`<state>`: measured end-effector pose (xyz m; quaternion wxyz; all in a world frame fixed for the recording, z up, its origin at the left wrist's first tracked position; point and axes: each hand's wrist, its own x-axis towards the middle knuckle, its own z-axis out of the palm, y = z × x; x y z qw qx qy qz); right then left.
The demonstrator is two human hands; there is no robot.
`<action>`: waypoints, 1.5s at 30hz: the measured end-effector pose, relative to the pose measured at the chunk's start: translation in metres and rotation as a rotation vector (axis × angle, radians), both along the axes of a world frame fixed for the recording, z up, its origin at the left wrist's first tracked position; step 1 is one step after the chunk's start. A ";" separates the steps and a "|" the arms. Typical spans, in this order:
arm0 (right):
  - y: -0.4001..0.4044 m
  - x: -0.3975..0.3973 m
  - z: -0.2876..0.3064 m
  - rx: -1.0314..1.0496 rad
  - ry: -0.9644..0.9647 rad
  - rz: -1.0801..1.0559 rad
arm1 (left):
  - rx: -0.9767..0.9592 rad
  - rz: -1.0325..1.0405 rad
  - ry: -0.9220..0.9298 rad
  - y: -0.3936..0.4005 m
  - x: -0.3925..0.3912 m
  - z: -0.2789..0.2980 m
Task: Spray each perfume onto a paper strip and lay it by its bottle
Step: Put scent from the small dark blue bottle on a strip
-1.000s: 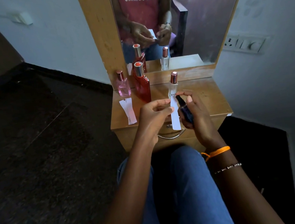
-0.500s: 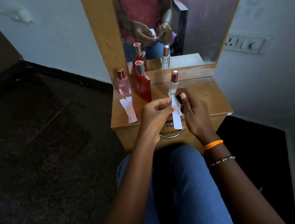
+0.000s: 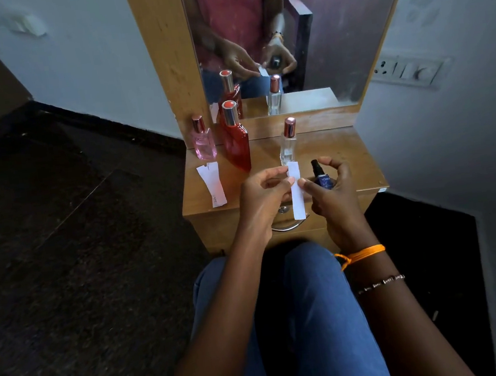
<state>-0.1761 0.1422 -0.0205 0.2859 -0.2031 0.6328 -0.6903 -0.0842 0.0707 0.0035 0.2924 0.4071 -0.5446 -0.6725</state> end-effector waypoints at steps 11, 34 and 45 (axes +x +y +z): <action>-0.041 -0.057 -0.005 0.432 0.571 -0.148 | -0.518 0.147 -0.458 -0.021 -0.004 -0.027; -0.002 0.005 -0.008 0.154 0.561 0.097 | -0.023 0.037 -0.129 -0.024 -0.016 -0.003; 0.000 0.013 -0.010 0.110 0.566 0.209 | -0.038 -0.095 -0.145 -0.007 -0.004 0.007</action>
